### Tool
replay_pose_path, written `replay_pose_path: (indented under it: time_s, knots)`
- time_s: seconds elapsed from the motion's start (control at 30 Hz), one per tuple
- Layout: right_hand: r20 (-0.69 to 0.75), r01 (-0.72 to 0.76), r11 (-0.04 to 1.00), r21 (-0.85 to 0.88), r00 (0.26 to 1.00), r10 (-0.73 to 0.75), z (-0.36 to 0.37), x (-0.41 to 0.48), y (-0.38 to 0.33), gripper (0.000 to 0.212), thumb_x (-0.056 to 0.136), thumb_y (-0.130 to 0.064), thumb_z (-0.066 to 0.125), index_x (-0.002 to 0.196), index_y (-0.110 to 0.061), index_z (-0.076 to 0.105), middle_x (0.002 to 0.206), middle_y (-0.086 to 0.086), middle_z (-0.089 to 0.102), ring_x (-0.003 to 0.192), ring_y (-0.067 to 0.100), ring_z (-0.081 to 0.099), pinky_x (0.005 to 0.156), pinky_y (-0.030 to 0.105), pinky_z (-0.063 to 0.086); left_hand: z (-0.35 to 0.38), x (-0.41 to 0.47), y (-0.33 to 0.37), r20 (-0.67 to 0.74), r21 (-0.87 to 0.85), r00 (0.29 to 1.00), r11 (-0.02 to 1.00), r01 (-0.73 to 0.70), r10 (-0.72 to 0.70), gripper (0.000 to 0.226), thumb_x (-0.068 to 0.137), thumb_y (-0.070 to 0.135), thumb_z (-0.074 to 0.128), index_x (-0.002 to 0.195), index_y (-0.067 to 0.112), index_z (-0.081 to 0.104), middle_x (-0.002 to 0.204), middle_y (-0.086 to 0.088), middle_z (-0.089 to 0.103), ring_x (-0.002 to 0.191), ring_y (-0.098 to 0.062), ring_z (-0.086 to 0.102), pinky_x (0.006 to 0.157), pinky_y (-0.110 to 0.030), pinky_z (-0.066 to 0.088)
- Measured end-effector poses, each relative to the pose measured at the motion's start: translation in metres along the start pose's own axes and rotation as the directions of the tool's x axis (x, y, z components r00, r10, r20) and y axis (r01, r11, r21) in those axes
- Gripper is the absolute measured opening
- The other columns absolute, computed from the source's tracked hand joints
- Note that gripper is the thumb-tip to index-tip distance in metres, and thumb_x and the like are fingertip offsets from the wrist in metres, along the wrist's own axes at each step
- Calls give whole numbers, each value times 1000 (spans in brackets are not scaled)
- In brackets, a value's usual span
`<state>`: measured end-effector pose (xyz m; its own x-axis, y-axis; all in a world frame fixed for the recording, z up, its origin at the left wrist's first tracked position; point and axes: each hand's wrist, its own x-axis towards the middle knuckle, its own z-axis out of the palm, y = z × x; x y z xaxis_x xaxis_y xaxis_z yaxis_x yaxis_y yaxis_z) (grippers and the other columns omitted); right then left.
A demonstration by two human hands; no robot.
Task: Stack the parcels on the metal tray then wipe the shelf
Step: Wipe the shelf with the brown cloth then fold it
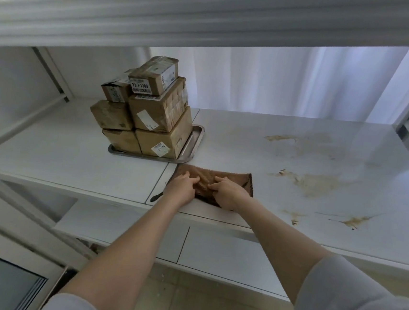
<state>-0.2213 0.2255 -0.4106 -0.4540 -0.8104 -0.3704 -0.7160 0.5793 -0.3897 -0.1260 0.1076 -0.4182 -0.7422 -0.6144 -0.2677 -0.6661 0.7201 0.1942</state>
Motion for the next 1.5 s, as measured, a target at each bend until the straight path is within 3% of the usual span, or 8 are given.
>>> replay_pose_path:
  time_s: [0.3, 0.5, 0.77, 0.87, 0.97, 1.1, 1.27, 1.5]
  knots:
    - [-110, -220, 976, 9, 969, 219, -27, 10, 77, 43, 100, -26, 36, 142, -28, 45, 158, 5, 24, 148, 27, 13, 120, 42, 13, 19, 13, 92, 109, -18, 956, 963, -270, 271, 55, 100, 14, 33, 152, 24, 19, 161, -3, 6, 148, -24, 8, 121, -34, 10]
    - [-33, -172, 985, 31, 984, 173, -29, 17, 37, 49, 103, -27, 32, 152, -23, 28, 161, 11, 6, 149, 29, 2, 120, 38, 5, 8, 18, 36, 84, -116, 989, 987, -111, 121, 47, 103, 21, 30, 149, 26, 27, 161, -3, 4, 149, -22, 4, 121, -40, 10]
    - [71, -20, 1000, 12, 997, 19, 3, 18, -39, 48, 103, -22, 34, 150, -29, 30, 162, 3, 1, 149, 27, -2, 120, 45, 9, -3, -12, -36, -34, -161, 995, 983, 90, -97, 44, 101, 16, 32, 144, 22, 40, 159, -4, 16, 147, -22, 17, 119, -37, 18]
    - [49, -59, 998, 13, 997, 59, 5, 11, -33, 49, 99, -13, 37, 143, -34, 43, 160, -3, 18, 147, 25, 15, 115, 46, 26, 1, -19, -26, -79, -131, 994, 989, 65, -76, 45, 98, 12, 37, 140, 22, 47, 156, -1, 27, 142, -22, 29, 116, -35, 25]
    - [-63, -174, 980, 93, 982, 180, 2, 4, -13, 40, 91, -16, 46, 125, -31, 62, 142, -1, 48, 123, 25, 49, 92, 40, 49, 7, -25, 4, -85, -112, 995, 992, -66, 57, 44, 95, 8, 41, 132, 25, 56, 148, 5, 43, 132, -21, 43, 108, -33, 36]
    - [-223, -308, 946, 97, 920, 322, -8, -24, 25, 33, 85, -14, 51, 110, -27, 69, 123, -1, 62, 112, 25, 57, 80, 33, 51, 18, -30, 59, -25, -88, 966, 962, -259, 257, 43, 96, 9, 40, 132, 26, 56, 145, -3, 45, 134, -23, 41, 109, -30, 33]
    - [-288, -489, 872, 38, 830, 478, -13, -55, 51, 38, 91, -11, 44, 126, -20, 58, 133, 7, 51, 119, 30, 50, 86, 37, 49, 38, -34, 94, 47, -116, 911, 908, -403, 410, 41, 96, 15, 43, 134, 29, 55, 149, -3, 40, 138, -22, 37, 112, -32, 32]
    - [-204, -417, 909, 9, 889, 409, -4, -49, 14, 38, 95, -18, 46, 132, -18, 53, 141, 11, 34, 125, 33, 42, 96, 40, 45, 25, -34, 36, -153, -137, 962, 959, -247, 226, 31, 95, 25, 53, 123, 21, 65, 149, -5, 41, 136, -18, 40, 112, -29, 32]
